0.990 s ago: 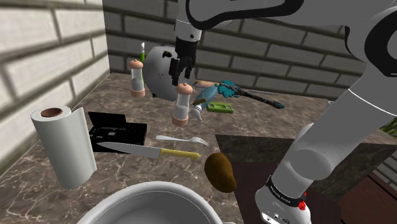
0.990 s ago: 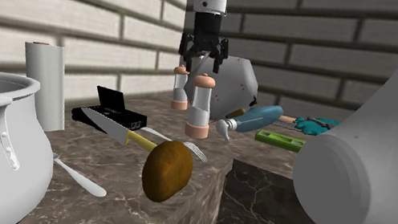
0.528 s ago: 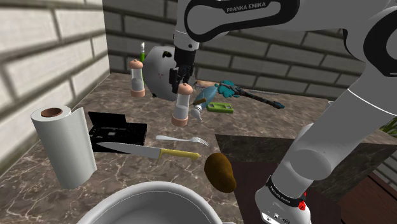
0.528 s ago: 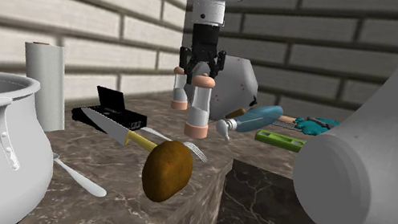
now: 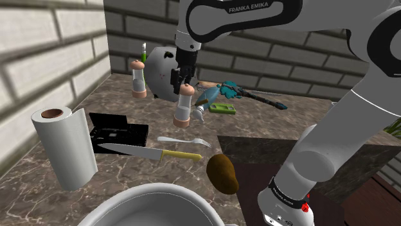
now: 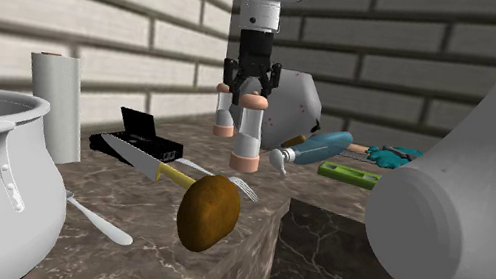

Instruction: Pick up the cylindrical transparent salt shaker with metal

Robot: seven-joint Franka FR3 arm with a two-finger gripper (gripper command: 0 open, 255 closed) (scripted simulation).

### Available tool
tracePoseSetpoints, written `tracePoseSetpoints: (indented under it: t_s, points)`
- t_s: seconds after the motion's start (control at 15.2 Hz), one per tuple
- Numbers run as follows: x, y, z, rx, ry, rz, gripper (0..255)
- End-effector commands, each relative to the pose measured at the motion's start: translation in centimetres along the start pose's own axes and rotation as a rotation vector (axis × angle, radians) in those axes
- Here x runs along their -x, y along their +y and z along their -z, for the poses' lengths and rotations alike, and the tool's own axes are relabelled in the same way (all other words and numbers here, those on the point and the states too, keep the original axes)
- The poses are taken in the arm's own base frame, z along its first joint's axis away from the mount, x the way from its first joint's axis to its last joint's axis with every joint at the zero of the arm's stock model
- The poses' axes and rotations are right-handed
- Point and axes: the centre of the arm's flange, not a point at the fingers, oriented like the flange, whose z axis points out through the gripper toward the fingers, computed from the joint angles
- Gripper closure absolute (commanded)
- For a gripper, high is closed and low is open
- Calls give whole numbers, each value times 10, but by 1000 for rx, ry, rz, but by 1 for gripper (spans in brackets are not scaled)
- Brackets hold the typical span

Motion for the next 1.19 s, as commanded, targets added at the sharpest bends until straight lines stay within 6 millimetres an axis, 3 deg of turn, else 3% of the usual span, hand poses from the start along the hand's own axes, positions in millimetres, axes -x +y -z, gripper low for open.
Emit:
tracePoseSetpoints:
  t_s: [0.0,0.99,1.12]
  points:
    - [0,1,-1,-1,-3,0,255]
    - [-4,6,78,0,-3,0,255]
    - [-4,6,79,0,-3,0,255]
